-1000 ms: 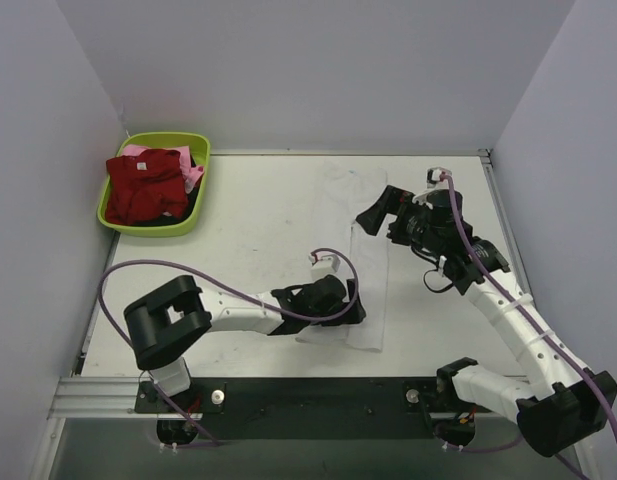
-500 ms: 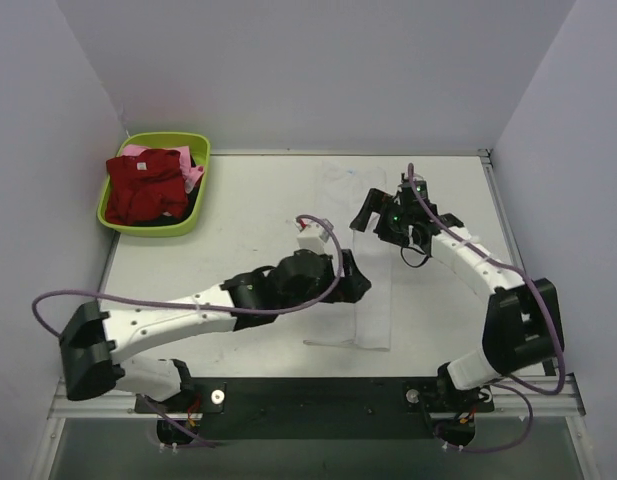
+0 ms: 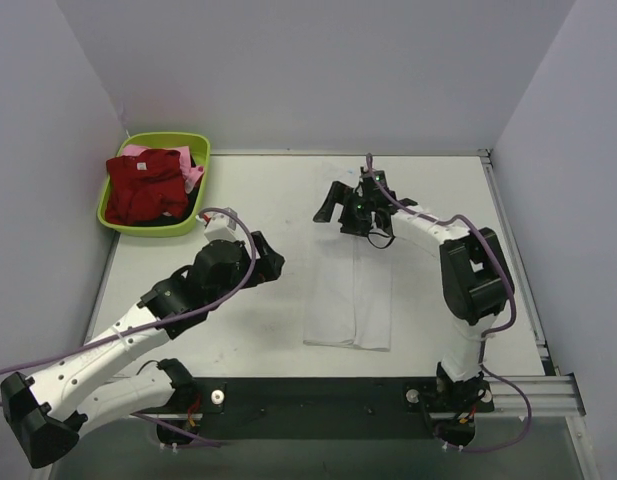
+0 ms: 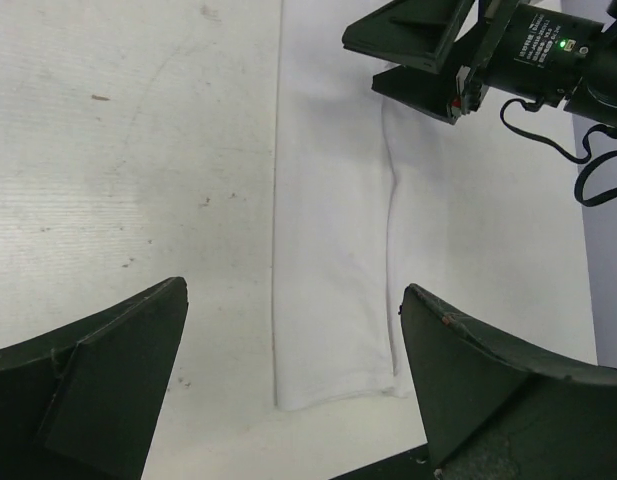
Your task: Fold and stack the t-shirts
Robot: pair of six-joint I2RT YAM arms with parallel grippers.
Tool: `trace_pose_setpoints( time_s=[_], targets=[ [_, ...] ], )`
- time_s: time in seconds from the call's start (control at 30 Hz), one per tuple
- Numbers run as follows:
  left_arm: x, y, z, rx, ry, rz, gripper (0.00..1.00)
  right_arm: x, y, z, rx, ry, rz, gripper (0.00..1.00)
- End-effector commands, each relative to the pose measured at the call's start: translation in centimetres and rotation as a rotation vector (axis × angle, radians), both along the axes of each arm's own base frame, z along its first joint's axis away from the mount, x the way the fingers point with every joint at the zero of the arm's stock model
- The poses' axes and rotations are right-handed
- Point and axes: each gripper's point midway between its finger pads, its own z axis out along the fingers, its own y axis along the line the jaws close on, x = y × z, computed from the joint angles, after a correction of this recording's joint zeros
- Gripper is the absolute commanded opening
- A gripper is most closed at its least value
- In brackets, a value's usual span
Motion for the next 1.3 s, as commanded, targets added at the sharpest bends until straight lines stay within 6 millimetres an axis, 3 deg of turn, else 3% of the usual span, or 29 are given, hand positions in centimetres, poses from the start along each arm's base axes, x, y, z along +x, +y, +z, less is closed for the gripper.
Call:
trace_pose_setpoints(
  time_s=[0.0,0.03,0.4,0.63,0.93,1.17,1.27],
  targets=[
    [0.1,1.4,-0.4,0.033,0.007,0.0,0.97,1.9,3.1,0.9,0.048,-0.041,0.035,1.0],
    [0.1,1.6,-0.5,0.036,0.01,0.003,0.97,2.2,3.3,-0.1,0.039,-0.024,0.032,1.0],
    [0.9,3.1,-1.8,0.047,0.025,0.028,0.98,5.7,4.7,-2.0,0.028,-0.007,0.027,1.0],
    [1.8,4.0,-2.1,0.047,0.033,0.045,0.97,5.2,7.3,-4.4,0.037,0.048,0.078,1.0],
    [2.3,5.0,-2.4,0.047,0.039,0.058,0.97,3.6,11.2,-5.9,0.039,0.077,0.15,1.0],
    [2.4,4.9,-3.1,0.045,0.056,0.039,0.97,5.1,11.7,-5.2,0.037,0.041,0.112,1.0],
    [2.6,4.5,-4.7,0.061,0.092,0.027,0.97,6.4,12.1,-2.9,0.051,-0.013,0.111,1.0]
  ],
)
